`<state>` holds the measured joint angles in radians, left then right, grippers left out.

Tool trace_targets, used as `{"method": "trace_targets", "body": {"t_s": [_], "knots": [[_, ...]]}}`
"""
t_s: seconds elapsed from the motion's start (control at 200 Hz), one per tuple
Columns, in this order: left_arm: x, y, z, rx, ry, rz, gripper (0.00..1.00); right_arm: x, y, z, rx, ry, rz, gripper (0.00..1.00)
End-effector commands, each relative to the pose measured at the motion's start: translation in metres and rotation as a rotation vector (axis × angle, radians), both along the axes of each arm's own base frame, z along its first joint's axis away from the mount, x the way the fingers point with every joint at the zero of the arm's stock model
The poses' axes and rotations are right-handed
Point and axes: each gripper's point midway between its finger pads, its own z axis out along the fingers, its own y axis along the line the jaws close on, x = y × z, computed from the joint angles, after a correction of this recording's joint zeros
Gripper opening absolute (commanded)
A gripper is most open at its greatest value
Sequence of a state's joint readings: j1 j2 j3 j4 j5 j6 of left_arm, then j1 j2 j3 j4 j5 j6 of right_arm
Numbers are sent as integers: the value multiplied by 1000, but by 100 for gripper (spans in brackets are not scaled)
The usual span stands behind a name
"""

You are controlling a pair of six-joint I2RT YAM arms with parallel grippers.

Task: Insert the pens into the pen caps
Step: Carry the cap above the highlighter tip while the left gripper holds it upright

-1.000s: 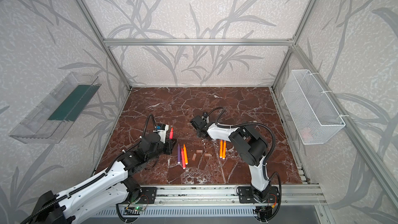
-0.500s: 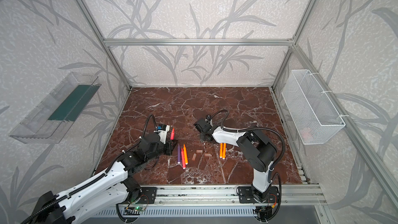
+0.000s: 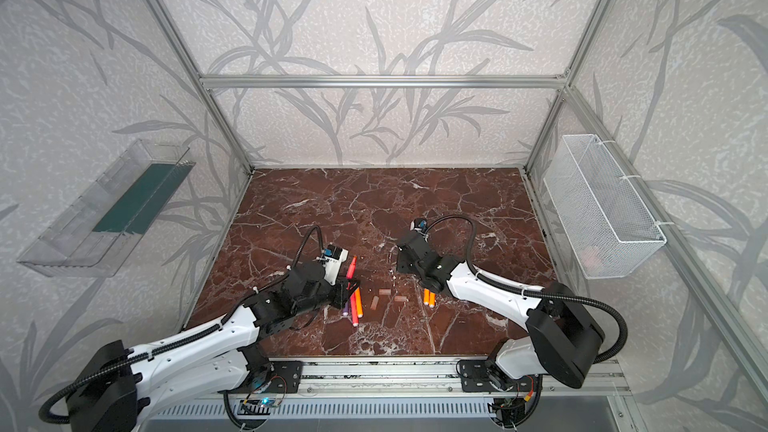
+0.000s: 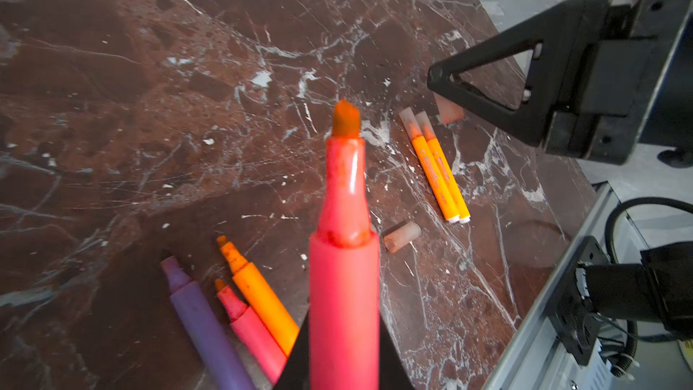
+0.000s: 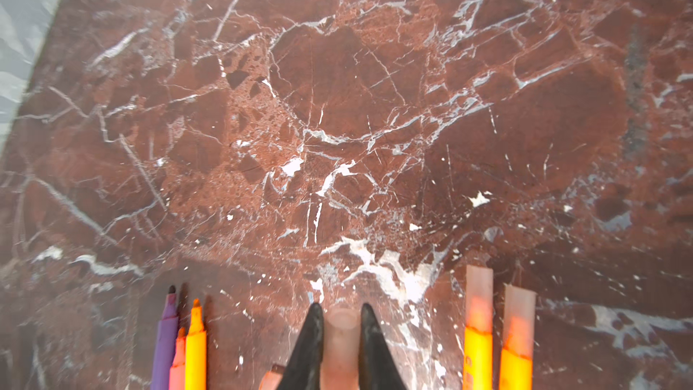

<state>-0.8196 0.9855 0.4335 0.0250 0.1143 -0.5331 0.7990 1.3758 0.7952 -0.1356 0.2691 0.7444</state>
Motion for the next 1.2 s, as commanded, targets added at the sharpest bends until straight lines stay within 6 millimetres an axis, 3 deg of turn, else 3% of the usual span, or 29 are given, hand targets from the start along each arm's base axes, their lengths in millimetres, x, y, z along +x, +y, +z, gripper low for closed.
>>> {"method": "trace_targets", "body": {"t_s": [0.0, 0.225, 0.595, 1.2], "knots": [[5, -22, 24, -52, -71, -28, 0, -2, -1, 26, 105, -80, -12, 0], [-5, -52, 29, -71, -87, -101, 0, -13, -11, 57, 269, -182, -34, 0], [-18, -86, 37, -134, -111, -186, 0, -26, -1, 102, 533, -293, 30, 0], [-21, -90, 42, -158, -135, -194, 0, -33, 31, 112, 695, -300, 106, 0]]}}
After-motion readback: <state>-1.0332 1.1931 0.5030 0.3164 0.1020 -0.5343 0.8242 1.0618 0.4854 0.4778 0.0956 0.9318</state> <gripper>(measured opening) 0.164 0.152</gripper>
